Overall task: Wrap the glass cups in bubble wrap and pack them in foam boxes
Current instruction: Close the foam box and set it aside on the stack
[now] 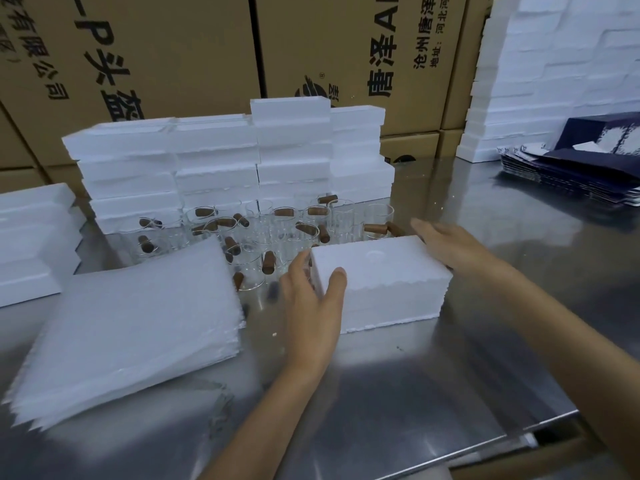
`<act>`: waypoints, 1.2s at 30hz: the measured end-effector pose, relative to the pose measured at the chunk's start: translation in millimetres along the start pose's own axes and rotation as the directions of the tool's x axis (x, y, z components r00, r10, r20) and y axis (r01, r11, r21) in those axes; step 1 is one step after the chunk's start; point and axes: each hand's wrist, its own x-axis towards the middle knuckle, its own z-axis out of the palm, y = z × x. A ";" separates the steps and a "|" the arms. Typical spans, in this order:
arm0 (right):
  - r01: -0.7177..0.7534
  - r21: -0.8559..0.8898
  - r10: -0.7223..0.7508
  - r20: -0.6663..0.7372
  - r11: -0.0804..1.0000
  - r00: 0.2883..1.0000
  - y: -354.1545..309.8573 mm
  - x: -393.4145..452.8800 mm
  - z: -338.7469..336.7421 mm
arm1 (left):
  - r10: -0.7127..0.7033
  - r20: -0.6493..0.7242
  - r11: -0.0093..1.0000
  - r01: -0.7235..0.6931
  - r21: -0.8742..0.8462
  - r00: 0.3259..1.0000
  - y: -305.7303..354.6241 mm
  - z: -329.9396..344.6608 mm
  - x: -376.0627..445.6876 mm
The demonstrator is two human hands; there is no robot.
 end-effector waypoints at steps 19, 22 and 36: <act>-0.103 0.841 -0.116 0.193 0.530 0.974 -29.5 -76.1 11.8 | 0.041 -0.078 0.926 -0.067 -0.372 0.996 60.3 -43.1 20.2; -0.017 0.887 -0.092 0.066 0.461 0.994 -61.8 -80.0 39.3 | -0.066 -0.110 0.848 -0.003 -0.530 0.992 71.5 -56.7 30.3; 0.055 0.730 -0.174 0.089 0.681 0.981 -92.6 -78.9 155.8 | -0.443 -0.555 0.654 -0.171 -0.737 0.704 41.7 -260.0 94.9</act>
